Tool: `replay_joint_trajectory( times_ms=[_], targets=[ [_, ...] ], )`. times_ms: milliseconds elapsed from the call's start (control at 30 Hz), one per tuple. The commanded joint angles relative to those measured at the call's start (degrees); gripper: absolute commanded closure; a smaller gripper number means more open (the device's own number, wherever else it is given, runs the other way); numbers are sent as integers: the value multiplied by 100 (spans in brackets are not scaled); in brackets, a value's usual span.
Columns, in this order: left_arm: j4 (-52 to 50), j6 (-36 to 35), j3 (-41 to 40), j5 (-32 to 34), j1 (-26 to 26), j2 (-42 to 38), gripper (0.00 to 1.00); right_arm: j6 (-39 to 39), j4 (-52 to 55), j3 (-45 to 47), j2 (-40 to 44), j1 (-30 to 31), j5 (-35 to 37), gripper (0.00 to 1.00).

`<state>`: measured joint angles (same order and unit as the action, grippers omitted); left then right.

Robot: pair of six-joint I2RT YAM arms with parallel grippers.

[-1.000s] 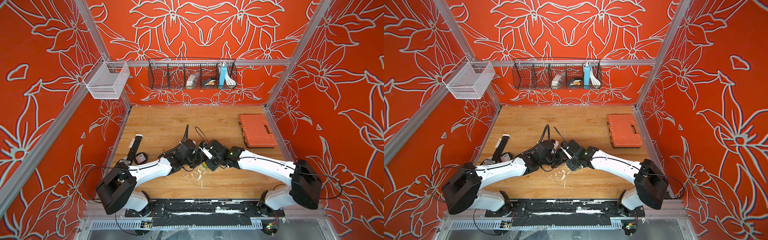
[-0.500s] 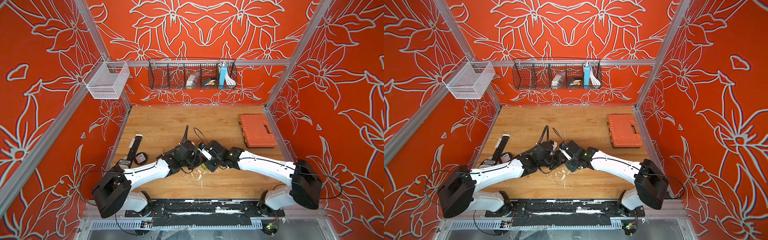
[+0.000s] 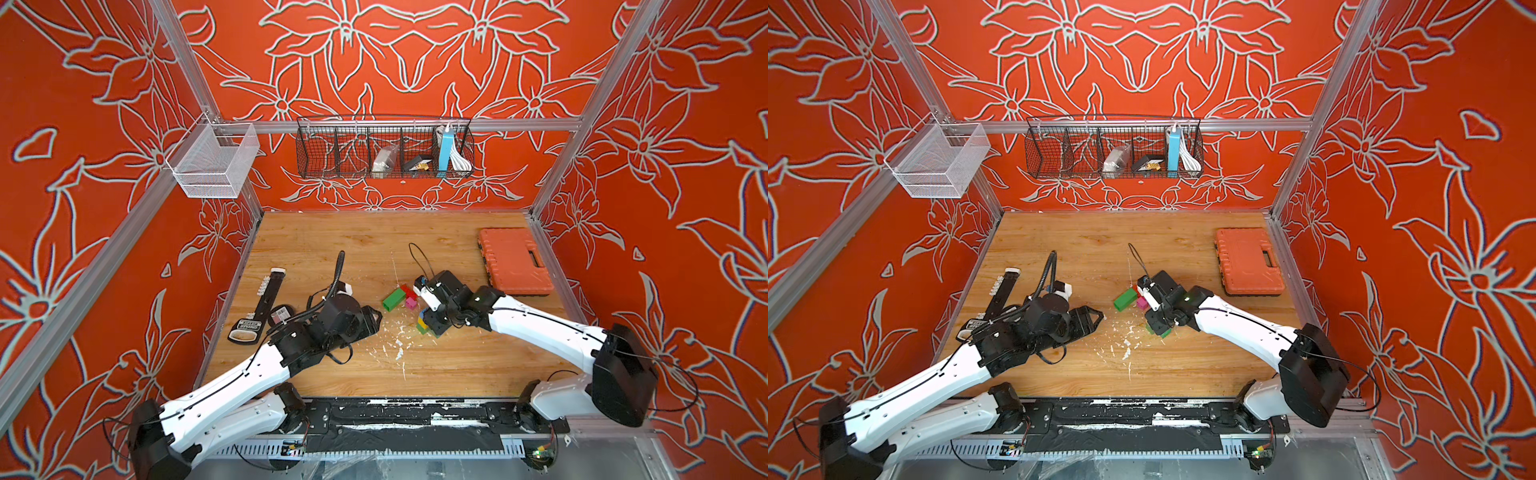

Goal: Assemble the letter r with lego
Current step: Assemble the lego brick with the lego brick, then adjust the lego brick at the center of the board.

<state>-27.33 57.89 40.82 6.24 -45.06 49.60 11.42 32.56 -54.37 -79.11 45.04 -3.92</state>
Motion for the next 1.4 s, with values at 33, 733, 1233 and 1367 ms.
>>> replay_joint_trajectory(
  times_ms=[33,733,1233,1367],
  targets=[
    [-624,-568,212,321,6,46,27,157,264,23,374,-624,-860,100],
    [-615,-867,83,88,6,-121,23,3289,-4271,1996,-107,-2649,-5764,98],
    [-545,-726,-81,87,6,-214,24,3734,-5492,2569,-530,-2511,-5736,89],
    [-546,-718,-99,97,5,-249,24,3790,-5800,2632,-705,-2392,-5660,89]
  ],
)
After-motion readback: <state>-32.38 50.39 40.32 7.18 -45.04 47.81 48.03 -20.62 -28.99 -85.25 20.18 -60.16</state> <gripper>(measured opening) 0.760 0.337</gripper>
